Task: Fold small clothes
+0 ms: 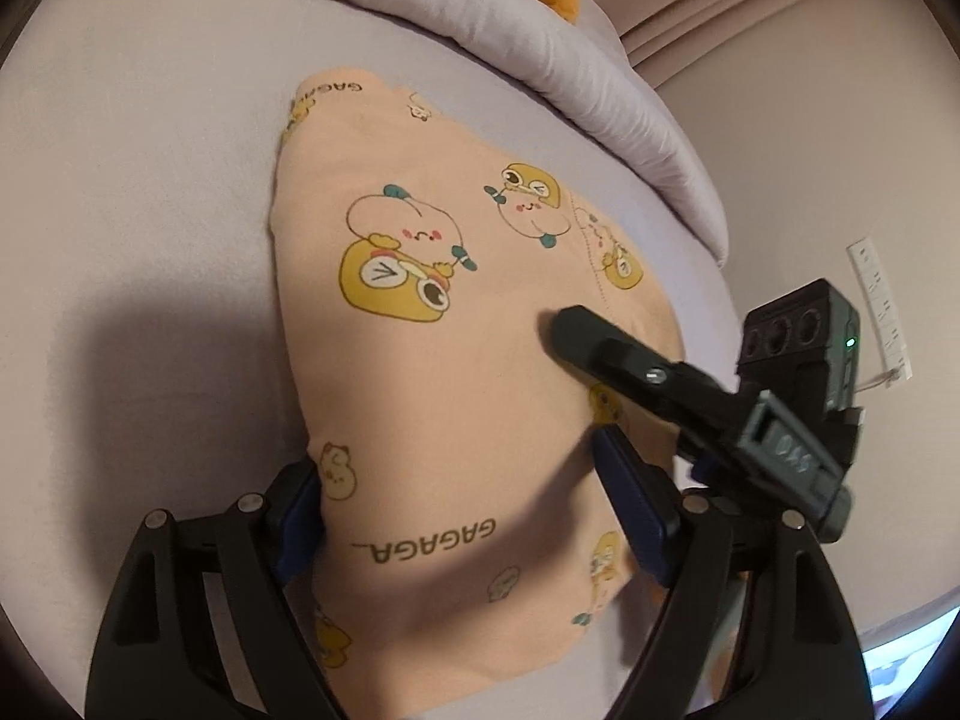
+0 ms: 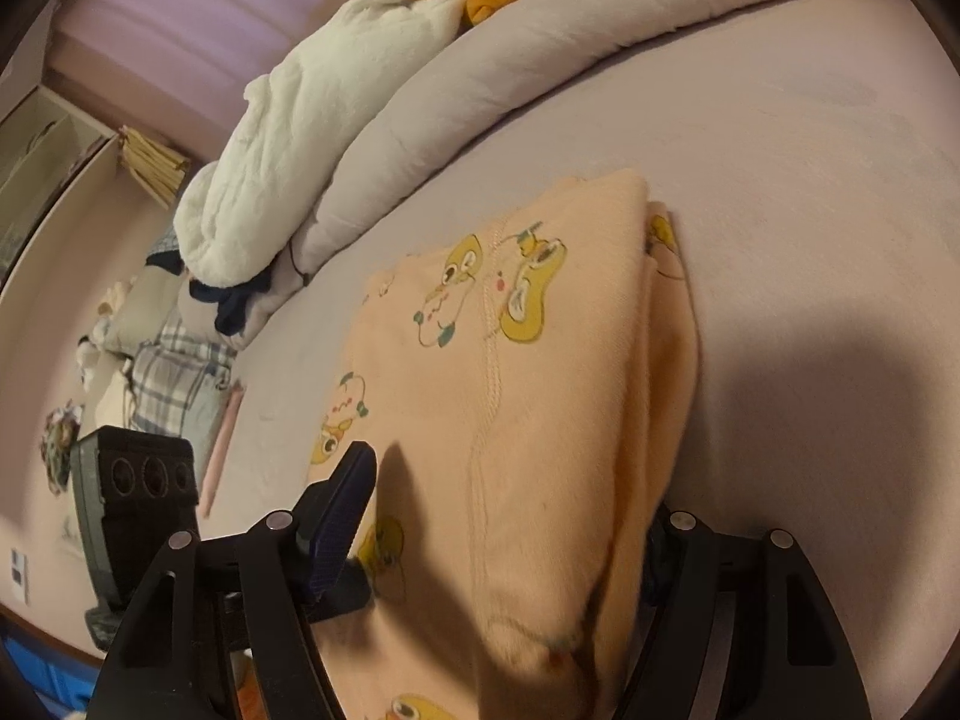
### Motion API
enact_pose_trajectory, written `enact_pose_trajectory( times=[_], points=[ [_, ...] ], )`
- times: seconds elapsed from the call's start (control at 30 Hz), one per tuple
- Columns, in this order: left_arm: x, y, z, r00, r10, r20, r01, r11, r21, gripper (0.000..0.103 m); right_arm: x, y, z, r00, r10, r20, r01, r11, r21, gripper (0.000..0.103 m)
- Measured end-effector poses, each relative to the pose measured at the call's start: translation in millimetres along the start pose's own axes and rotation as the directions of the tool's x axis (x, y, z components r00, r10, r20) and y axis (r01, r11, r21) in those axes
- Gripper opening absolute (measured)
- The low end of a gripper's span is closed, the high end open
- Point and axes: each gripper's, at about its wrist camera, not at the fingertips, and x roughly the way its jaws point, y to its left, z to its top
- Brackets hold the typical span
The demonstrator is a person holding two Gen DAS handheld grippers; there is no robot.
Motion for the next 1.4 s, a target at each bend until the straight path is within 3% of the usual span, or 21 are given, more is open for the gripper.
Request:
enact_pose_trajectory(
  times=[0.1, 0.17, 0.23, 0.3, 0.4, 0.53, 0.87, 1.4],
  points=[
    [1, -1, 0, 1.000, -0.008, 0.000, 0.008, 1.000, -0.016, 0.079, 4, 5, -1, 0.999, -0.032, 0.011, 0.032, 0.999, -0.028, 0.068],
    [2, -5, 0, 1.000, 0.030, 0.002, -0.030, 1.000, 0.000, 0.072, 4, 6, -1, 0.998, -0.055, 0.016, 0.056, 0.998, -0.043, 0.059],
    [2, -10, -2, 0.995, 0.098, 0.010, -0.098, 0.995, 0.026, 0.056, 2, 4, -2, 0.997, -0.073, 0.016, 0.074, 0.996, -0.047, 0.046],
    [3, -15, -3, 0.990, 0.140, 0.017, -0.140, 0.989, 0.043, 0.055, 2, 4, -2, 0.996, -0.091, 0.012, 0.092, 0.994, -0.056, 0.039],
    [6, -23, -3, 0.982, 0.186, 0.028, -0.187, 0.981, 0.058, 0.050, 2, 13, -5, 0.989, -0.147, 0.020, 0.148, 0.984, -0.102, 0.035],
    [3, -29, -6, 0.982, 0.187, 0.028, -0.188, 0.979, 0.074, 0.043, 2, 30, -7, 0.976, -0.213, 0.053, 0.219, 0.962, -0.164, 0.030],
    [-23, -42, -45, 0.991, 0.132, 0.020, -0.134, 0.986, 0.102, 0.041, -27, 47, -28, 0.972, -0.216, 0.089, 0.231, 0.950, -0.210, 0.027],
    [-61, -58, -152, 0.989, 0.145, -0.030, -0.139, 0.979, 0.146, 0.041, -71, 57, -110, 0.984, -0.180, 0.011, 0.179, 0.971, -0.157, 0.027]
  ],
)
